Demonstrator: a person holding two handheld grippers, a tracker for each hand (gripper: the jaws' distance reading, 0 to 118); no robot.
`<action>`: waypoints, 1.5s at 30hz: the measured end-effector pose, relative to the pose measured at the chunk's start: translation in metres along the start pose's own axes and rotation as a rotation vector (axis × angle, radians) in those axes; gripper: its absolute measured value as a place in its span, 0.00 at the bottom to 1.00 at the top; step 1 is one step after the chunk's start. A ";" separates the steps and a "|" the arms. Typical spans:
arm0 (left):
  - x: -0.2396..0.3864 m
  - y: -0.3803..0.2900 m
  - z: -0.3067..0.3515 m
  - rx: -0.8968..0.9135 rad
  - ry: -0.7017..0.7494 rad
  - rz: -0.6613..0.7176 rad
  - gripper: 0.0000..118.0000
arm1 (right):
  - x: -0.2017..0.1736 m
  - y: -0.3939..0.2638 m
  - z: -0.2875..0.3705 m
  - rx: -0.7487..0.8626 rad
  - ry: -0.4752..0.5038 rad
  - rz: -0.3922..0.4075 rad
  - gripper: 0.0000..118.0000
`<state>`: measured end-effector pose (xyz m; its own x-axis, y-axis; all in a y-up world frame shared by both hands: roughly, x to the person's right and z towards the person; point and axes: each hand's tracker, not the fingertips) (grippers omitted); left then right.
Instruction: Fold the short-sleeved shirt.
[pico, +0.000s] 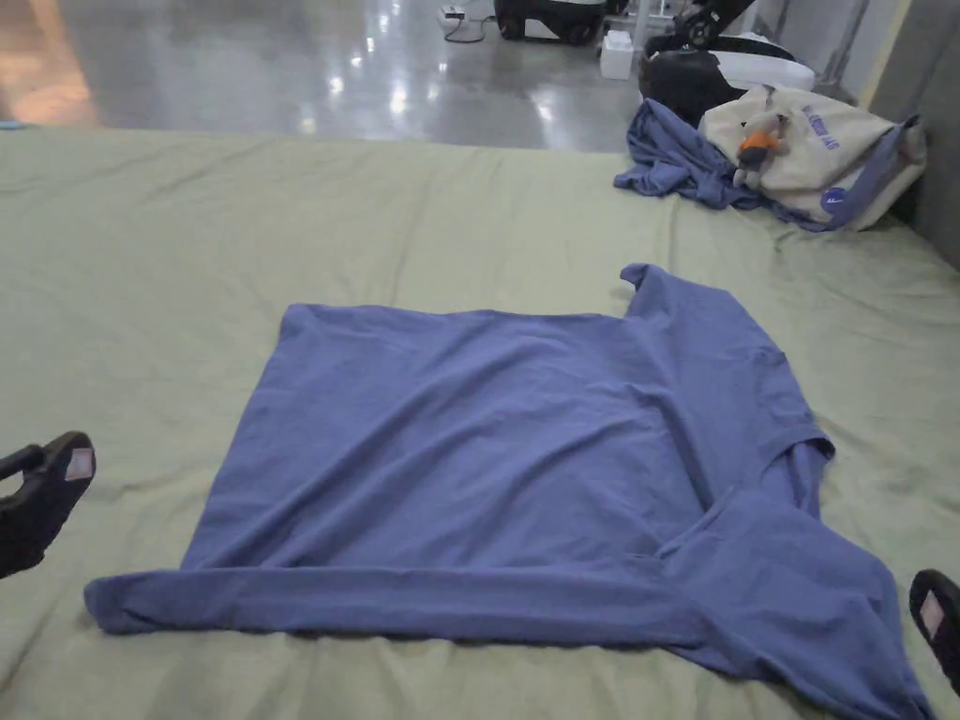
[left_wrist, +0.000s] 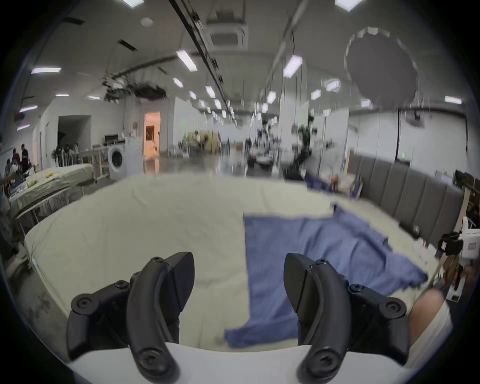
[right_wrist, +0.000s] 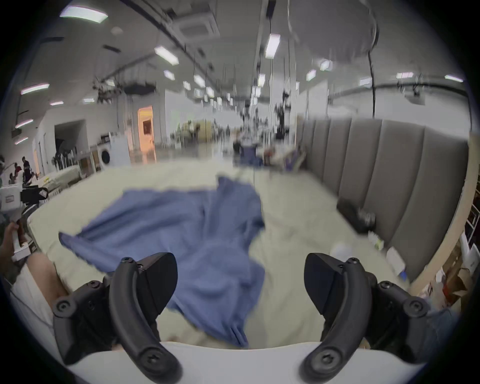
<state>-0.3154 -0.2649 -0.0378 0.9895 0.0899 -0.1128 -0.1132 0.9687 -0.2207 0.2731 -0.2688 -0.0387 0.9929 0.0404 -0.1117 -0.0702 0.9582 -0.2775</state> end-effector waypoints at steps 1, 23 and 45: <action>0.001 -0.004 0.005 0.037 -0.003 -0.012 0.73 | -0.007 0.009 0.005 0.047 0.024 0.004 0.97; -0.001 -0.017 0.059 -0.183 -0.049 -0.076 0.85 | -0.045 -0.011 0.037 0.099 -0.001 -0.105 0.98; -0.033 -0.052 0.005 -0.490 -0.357 -0.336 0.32 | -0.045 -0.006 0.033 0.032 0.066 -0.017 0.02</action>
<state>-0.3422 -0.3169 -0.0178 0.9372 -0.0450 0.3459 0.2608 0.7488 -0.6093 0.2316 -0.2670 0.0000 0.9853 0.0065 -0.1707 -0.0495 0.9673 -0.2489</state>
